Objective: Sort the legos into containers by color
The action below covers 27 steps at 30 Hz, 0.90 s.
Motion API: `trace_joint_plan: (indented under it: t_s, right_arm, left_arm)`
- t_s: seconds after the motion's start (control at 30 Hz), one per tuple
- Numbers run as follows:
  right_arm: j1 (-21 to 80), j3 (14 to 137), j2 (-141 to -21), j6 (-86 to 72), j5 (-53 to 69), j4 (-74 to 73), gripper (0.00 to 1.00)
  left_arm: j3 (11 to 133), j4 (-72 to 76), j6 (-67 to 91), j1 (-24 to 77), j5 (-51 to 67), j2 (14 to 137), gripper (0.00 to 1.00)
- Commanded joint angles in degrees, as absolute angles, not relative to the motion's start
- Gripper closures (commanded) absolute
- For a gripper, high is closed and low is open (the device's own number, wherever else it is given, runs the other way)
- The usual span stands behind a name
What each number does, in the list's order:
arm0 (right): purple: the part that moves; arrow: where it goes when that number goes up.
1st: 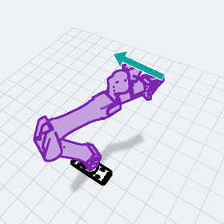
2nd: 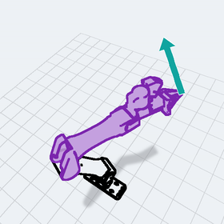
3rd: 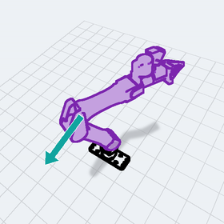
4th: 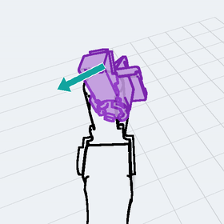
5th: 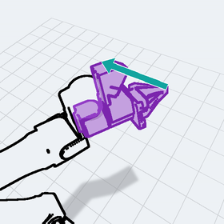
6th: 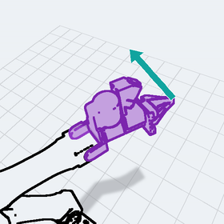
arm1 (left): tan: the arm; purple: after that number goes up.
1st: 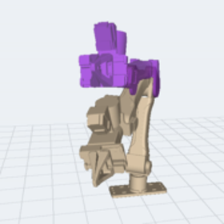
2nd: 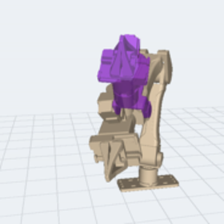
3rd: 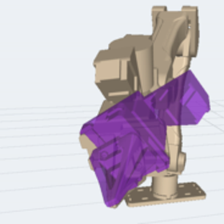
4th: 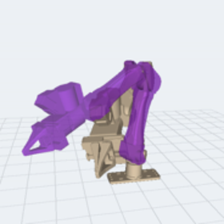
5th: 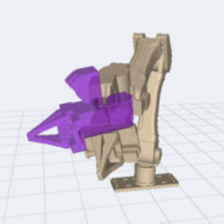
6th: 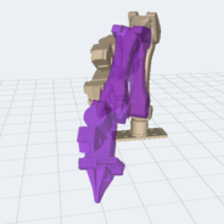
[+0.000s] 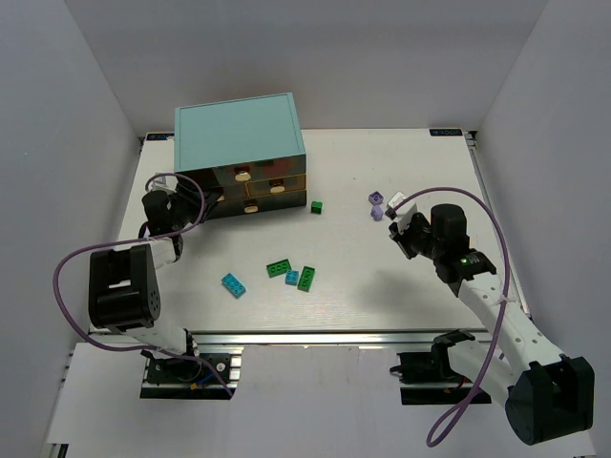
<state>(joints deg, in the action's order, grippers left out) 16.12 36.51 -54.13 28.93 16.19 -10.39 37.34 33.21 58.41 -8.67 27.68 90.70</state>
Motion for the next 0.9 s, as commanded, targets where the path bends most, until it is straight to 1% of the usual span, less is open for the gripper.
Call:
trace_joint_plan:
  t_s: [0.0,0.07,0.1,0.13,0.33,0.63,0.87]
  right_arm:
    - [16.08,37.00,-54.14,29.27,15.82,-9.58,0.85]
    - [16.00,37.00,-54.14,29.35,15.82,-9.58,0.85]
    - [16.00,37.00,-54.14,29.27,15.82,-9.58,0.85]
    - [16.00,37.00,-54.14,29.35,15.82,-9.58,0.85]
    - [16.00,37.00,-54.14,29.36,15.82,-9.58,0.85]
    - [16.00,37.00,-53.61,29.36,16.00,-9.75,0.85]
    - [15.91,37.09,-53.44,29.36,16.08,-9.76,0.85]
  left_arm:
    - [39.11,34.36,57.13,-8.96,27.60,91.23,0.62]
    - [39.02,34.54,57.13,-8.96,27.69,91.41,0.65]
    - [38.94,34.72,57.13,-8.96,27.86,91.41,0.69]
    - [38.59,34.80,57.04,-8.96,28.38,91.41,0.70]
    - [35.60,34.89,54.84,-8.96,30.14,87.90,0.75]
    - [28.92,29.90,55.11,-8.44,33.31,78.50,0.78]
    - [25.05,24.62,54.84,-8.44,32.78,71.38,0.78]
